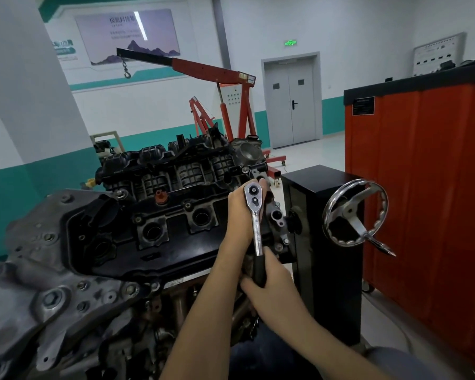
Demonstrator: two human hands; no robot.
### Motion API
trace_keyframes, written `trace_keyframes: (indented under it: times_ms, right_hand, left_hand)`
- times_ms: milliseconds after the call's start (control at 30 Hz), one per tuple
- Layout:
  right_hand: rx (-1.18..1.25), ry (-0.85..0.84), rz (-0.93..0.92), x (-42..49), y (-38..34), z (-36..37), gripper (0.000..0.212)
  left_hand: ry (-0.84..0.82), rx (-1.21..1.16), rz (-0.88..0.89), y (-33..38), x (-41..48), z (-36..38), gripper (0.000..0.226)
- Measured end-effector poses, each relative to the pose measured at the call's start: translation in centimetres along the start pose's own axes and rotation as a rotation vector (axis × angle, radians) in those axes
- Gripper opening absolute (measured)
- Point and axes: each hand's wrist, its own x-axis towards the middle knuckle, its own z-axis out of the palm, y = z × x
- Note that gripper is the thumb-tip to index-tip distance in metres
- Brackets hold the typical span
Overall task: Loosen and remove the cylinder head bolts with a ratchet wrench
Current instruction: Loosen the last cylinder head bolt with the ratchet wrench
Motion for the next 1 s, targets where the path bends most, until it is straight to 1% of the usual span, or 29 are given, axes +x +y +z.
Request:
trace_keyframes:
  times_ms: [33, 100, 167, 233, 267, 333, 400, 467, 567, 667, 733, 767, 800, 833, 867, 933, 1000]
  right_hand:
    - [-0.044, 0.007, -0.007, 0.3, 0.0, -0.4, 0.014]
    - [-0.21, -0.009, -0.053, 0.9, 0.2, -2.8, 0.013]
    - [-0.402, -0.112, -0.092, 1.8, -0.3, -6.7, 0.015]
    - [-0.634, -0.246, -0.146, 3.5, -1.9, -10.9, 0.024]
    - [-0.766, -0.252, -0.191, 4.7, -3.0, -12.7, 0.03]
    - [-0.931, -0.163, -0.258, 6.6, -4.7, -15.0, 0.035]
    - [-0.951, -0.091, -0.255, 7.0, -4.9, -14.9, 0.033]
    - [-0.81, -0.097, -0.177, 5.3, -3.3, -12.7, 0.029]
    - [-0.43, -0.123, -0.085, 0.9, -0.4, -6.9, 0.015]
    - [-0.069, -0.146, 0.037, -0.5, 0.1, -2.1, 0.019]
    - [0.099, -0.201, 0.123, 0.1, -0.5, -1.3, 0.015]
    - [0.153, -0.217, 0.168, 0.6, -0.8, -1.6, 0.011]
    - [0.156, -0.222, 0.199, 1.0, -1.1, -2.4, 0.009]
    - [0.102, -0.21, 0.208, 1.5, -1.3, -3.6, 0.012]
    - [-0.005, -0.191, 0.199, 2.1, -1.5, -5.0, 0.015]
    - [-0.349, -0.15, 0.135, 3.7, -2.4, -8.3, 0.016]
    - [-0.713, -0.074, 0.008, 5.7, -4.0, -11.8, 0.019]
  left_hand:
    - [-0.015, 0.007, -0.012, 0.0, 0.1, -0.2, 0.048]
    - [-0.08, -0.013, -0.039, -0.1, 0.2, -0.8, 0.055]
    - [-0.147, -0.008, -0.032, -0.3, 0.3, -1.2, 0.059]
    - [-0.179, 0.017, -0.018, -0.4, 0.5, -1.6, 0.058]
    - [-0.191, 0.03, -0.011, -0.4, 0.5, -1.7, 0.058]
    - [-0.201, 0.045, -0.002, -0.4, 0.5, -1.8, 0.058]
    - [-0.166, 0.023, -0.014, -0.2, 0.4, -1.8, 0.059]
    - [-0.115, 0.012, -0.028, -0.1, 0.3, -1.6, 0.061]
    - [-0.065, 0.016, -0.044, 0.2, 0.1, -1.0, 0.062]
    - [-0.026, 0.041, -0.008, 0.4, -0.1, -0.6, 0.054]
    - [-0.032, 0.062, 0.004, 0.4, 0.0, -0.7, 0.053]
    - [-0.041, 0.056, -0.006, 0.4, 0.1, -0.8, 0.052]
    - [-0.056, 0.051, -0.023, 0.3, 0.2, -1.0, 0.053]
    - [-0.074, 0.055, -0.036, 0.2, 0.3, -1.1, 0.053]
    - [-0.091, 0.067, -0.04, 0.1, 0.3, -1.2, 0.055]
    - [-0.133, 0.087, -0.042, -0.2, 0.5, -1.4, 0.057]
    - [-0.168, 0.092, -0.046, -0.4, 0.7, -1.5, 0.052]
